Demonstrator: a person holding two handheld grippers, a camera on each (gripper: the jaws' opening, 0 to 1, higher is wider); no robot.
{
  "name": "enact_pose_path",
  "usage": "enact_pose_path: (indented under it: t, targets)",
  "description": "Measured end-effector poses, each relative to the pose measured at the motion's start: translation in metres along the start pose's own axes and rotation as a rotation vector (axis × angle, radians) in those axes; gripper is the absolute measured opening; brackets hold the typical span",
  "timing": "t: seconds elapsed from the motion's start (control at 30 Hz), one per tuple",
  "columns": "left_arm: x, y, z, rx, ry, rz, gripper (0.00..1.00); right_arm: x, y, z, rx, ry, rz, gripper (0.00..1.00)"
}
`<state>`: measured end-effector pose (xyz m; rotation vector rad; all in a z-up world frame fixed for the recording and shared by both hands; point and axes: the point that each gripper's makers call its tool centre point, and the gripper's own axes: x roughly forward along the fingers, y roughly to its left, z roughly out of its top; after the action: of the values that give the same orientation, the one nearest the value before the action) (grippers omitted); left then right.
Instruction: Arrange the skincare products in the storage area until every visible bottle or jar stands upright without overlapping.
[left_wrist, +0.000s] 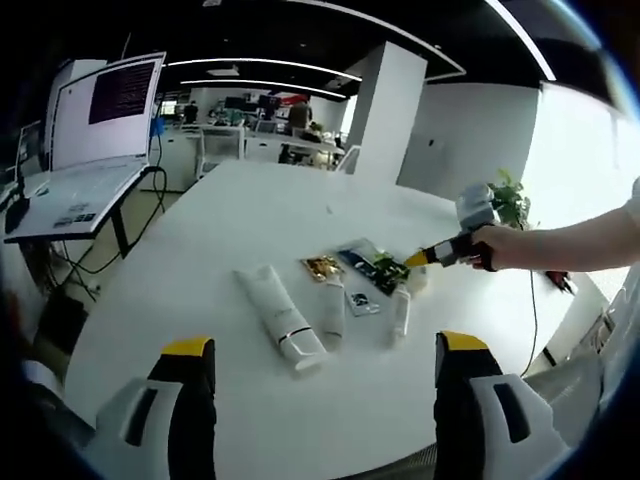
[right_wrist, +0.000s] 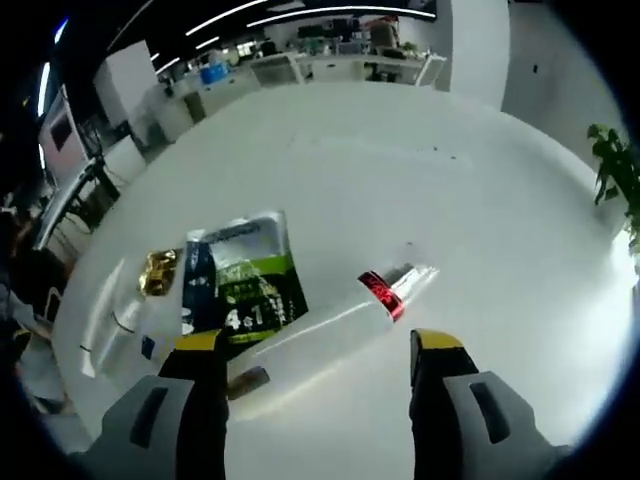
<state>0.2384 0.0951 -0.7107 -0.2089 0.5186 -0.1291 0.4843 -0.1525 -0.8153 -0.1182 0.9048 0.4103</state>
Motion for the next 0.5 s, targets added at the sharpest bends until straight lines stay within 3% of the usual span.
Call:
enact_pose_path:
  t: [0.33,0.5]
  targets:
    - [0.003,0.007,-0.003,-0.041,0.010,0.012,0.83,0.013,-0.001,0.002,-0.057,0.016,-0.018,0.70]
    - [0.004,0.007,-0.004,-0.052,0.017,0.011,0.82,0.012,-0.008,-0.002,-0.066,0.030,-0.014,0.62]
